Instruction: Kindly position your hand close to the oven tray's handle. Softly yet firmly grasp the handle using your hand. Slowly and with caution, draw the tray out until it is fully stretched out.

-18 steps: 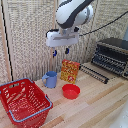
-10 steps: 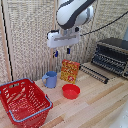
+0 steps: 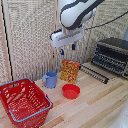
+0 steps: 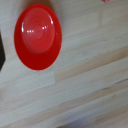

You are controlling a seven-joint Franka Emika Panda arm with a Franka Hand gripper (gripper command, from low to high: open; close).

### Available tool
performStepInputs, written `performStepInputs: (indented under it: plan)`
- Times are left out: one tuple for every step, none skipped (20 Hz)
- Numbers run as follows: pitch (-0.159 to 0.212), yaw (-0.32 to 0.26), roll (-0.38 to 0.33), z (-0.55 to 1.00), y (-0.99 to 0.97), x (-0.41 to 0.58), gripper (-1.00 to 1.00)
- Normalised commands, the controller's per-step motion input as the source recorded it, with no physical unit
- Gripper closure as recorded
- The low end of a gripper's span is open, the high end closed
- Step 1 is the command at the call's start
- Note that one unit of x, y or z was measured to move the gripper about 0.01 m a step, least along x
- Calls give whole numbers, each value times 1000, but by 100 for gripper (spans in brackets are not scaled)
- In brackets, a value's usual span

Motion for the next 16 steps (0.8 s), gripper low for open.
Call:
performStepInputs:
  plan:
    - [-5,102,-264,0,-469,-166,-100]
    - [-5,102,-264,0,-477,-160,-100]
    - [-7,96,-259,0,-520,-166,-100]
    - [-10,95,-259,0,-534,-163,-100]
    - [-14,93,-262,0,-554,-166,-100]
    - [-13,88,-266,-14,-569,-169,-100]
    - [-13,81,-275,-46,-574,-166,-100]
    - [-9,78,-292,-60,-560,-129,-100]
    - [-7,77,-309,-69,-546,-106,-100]
    - [-4,79,-316,-97,-531,-77,-100]
    - [0,83,-320,-120,-523,-34,-100]
    - [0,84,-319,-140,-520,0,-100]
    - [0,85,-326,-160,-509,0,-100]
    - [0,80,-337,-174,-500,0,-100]
    - [0,80,-342,-194,-494,0,-100]
    - [0,76,-350,-211,-494,0,-100]
